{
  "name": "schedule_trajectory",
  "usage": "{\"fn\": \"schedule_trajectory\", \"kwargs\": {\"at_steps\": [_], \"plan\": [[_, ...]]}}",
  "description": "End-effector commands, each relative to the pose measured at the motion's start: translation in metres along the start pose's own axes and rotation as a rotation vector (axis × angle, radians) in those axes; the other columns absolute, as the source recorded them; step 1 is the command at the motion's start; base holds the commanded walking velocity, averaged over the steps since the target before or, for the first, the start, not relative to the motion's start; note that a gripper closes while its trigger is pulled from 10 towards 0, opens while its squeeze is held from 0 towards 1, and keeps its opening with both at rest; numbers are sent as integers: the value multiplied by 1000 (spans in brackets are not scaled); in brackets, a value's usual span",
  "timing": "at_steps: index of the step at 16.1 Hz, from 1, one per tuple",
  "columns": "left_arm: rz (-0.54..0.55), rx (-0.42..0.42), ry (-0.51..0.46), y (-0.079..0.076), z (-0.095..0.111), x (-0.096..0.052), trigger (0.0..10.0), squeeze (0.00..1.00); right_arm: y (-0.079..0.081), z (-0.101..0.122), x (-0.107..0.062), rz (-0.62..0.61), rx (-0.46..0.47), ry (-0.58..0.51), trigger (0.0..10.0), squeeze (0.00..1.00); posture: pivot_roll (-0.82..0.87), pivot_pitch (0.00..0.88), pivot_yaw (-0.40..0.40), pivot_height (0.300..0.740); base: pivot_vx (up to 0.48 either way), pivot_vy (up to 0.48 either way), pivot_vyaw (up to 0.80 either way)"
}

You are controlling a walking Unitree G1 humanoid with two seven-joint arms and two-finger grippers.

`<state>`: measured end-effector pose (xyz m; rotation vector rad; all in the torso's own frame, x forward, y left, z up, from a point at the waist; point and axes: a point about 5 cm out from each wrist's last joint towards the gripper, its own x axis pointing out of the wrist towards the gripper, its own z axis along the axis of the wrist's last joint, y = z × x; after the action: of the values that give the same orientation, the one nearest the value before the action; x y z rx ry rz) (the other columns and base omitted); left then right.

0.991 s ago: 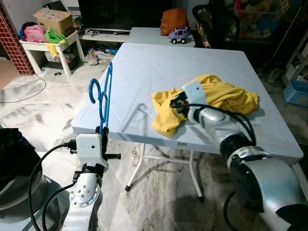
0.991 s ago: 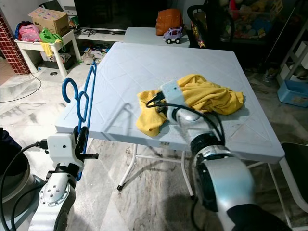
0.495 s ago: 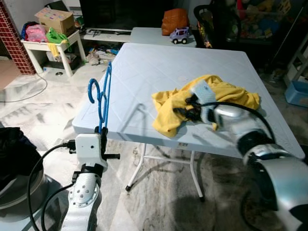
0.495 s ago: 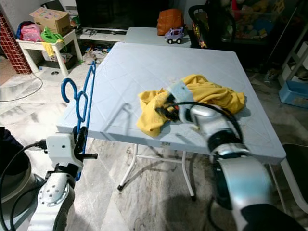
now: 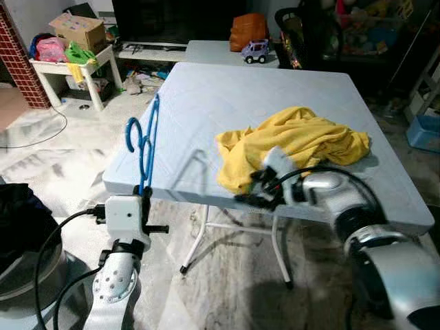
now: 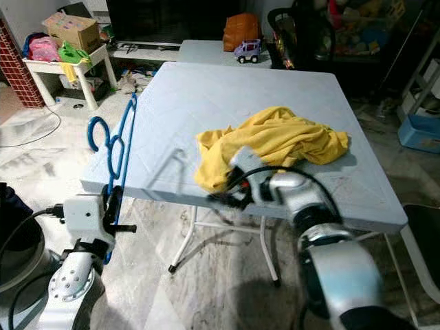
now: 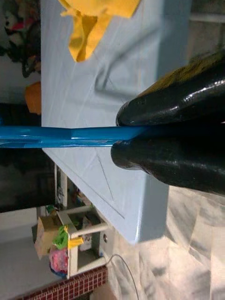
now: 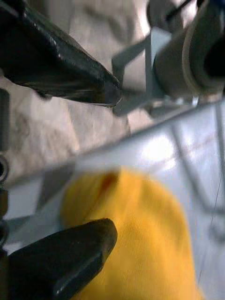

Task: Hang hanger

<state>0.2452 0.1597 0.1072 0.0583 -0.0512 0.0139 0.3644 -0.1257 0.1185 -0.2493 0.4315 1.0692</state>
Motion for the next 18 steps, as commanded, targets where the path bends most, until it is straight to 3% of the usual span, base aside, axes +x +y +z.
{"fn": "schedule_trajectory", "kwargs": {"at_steps": [1, 3, 5, 8, 11, 12, 14, 18], "plan": [[-1, 11, -30, 2, 8, 0, 10000, 0, 4, 5, 4, 42, 3, -22, 10000, 1000, 194, 0, -15, 740, 0, 0, 0], [0, 15, -29, 4, 9, 0, 10000, 0, 16, 7, 17, 116, 19, -50, 10000, 1000, 197, 0, -13, 740, 0, 0, 0], [-4, 19, -26, 4, 8, 1, 10000, 0, 25, 17, 33, 105, 66, -103, 10000, 1000, 198, 0, -9, 740, 0, 0, 0], [-10, 21, -27, 2, 9, 2, 10000, 0, 27, 30, 51, -74, 102, -118, 10000, 1000, 205, 0, -7, 740, 0, 0, 0], [-12, 19, -27, 1, 9, 2, 10000, 0, 22, 37, 57, -269, 98, -87, 10000, 1000, 208, 0, -15, 740, 0, 0, 0], [-10, 16, -28, 0, 9, 3, 10000, 0, 9, 47, 50, -459, 137, -109, 10000, 1000, 208, 0, -22, 740, 0, 0, 0], [-5, 13, -30, 0, 9, 4, 10000, 0, -7, 55, 37, -611, 225, -163, 10000, 1000, 208, 0, -28, 740, 0, 0, 0], [0, 5, -28, -3, 7, 4, 10000, 0, -33, 57, 6, -861, 303, -196, 10000, 1000, 206, 0, -48, 740, 0, 0, 0]]}}
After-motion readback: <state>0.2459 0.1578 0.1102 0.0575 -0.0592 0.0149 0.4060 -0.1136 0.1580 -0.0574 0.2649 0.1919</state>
